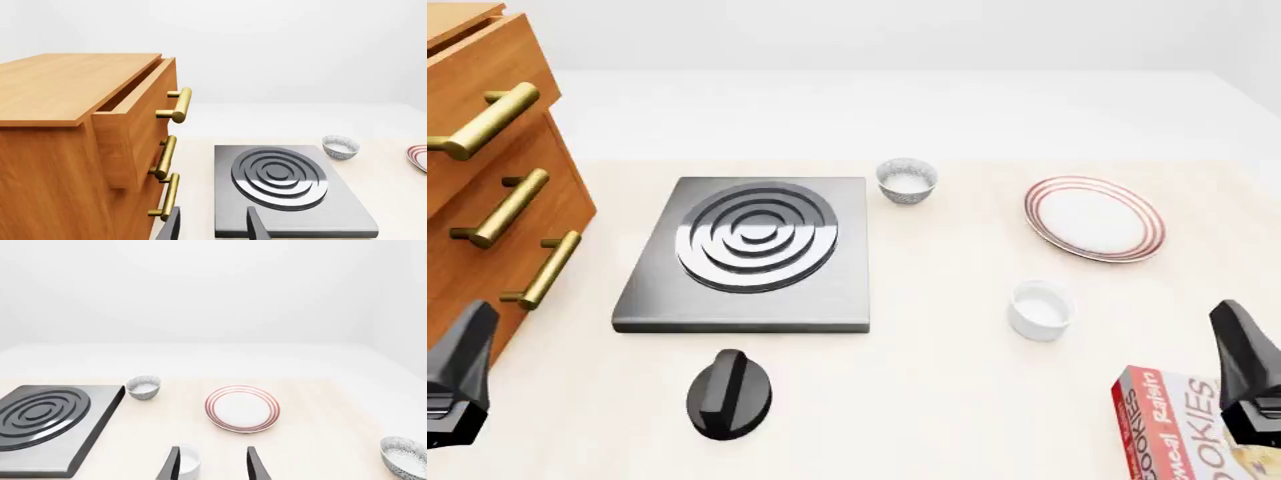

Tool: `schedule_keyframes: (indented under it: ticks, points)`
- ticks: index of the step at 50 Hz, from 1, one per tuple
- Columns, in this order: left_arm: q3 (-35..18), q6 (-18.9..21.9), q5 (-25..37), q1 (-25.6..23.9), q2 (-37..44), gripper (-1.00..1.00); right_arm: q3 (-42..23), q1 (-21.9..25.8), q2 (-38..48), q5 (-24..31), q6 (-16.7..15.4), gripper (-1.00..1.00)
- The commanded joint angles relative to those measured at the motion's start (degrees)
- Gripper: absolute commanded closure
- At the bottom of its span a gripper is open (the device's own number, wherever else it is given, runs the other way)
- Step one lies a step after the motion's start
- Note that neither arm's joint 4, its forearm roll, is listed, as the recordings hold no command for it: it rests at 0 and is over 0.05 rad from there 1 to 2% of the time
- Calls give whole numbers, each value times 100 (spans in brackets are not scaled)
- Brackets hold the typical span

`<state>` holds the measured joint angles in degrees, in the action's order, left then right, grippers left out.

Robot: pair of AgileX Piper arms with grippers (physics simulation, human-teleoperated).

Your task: Pick the akita bowl next to the cookies box and place it on the plate.

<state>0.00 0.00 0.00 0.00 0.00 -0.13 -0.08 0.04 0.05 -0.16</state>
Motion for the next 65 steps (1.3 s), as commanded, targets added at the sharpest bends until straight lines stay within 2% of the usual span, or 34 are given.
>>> schedule_keyframes:
  ticks: [1, 10, 15, 16, 22, 24, 26, 32, 38, 58, 65]
  points:
    - [0, 0, 0, 0, 0, -100, -45, -52, -1, 4, -106, -100]
    - [0, 0, 0, 0, 0, -100, -78, -59, 0, 94, -484, -100]
    - [0, 0, 0, 0, 0, -100, -237, -127, 3, 216, -487, -100]
    - [0, 0, 0, 0, 0, -100, -281, -109, 36, 477, -489, -100]
    - [0, 0, 0, 0, 0, -100, -608, -73, 2, 907, -460, -100]
    - [0, 0, 0, 0, 0, -100, -669, -223, 37, 1112, -485, -100]
    - [0, 0, 0, 0, 0, -100, -766, -125, 106, 1274, -393, -100]
    - [0, 0, 0, 0, 0, -100, -953, -251, 612, 1377, -315, -100]
    - [0, 0, 0, 0, 0, -100, -1023, -482, 1034, 1381, -255, -100]
    - [0, 0, 0, 0, 0, -100, -1585, -1421, 2206, 1973, -34, -100]
    - [0, 0, 0, 0, 0, -100, -1735, -1812, 2519, 2184, -97, -100]
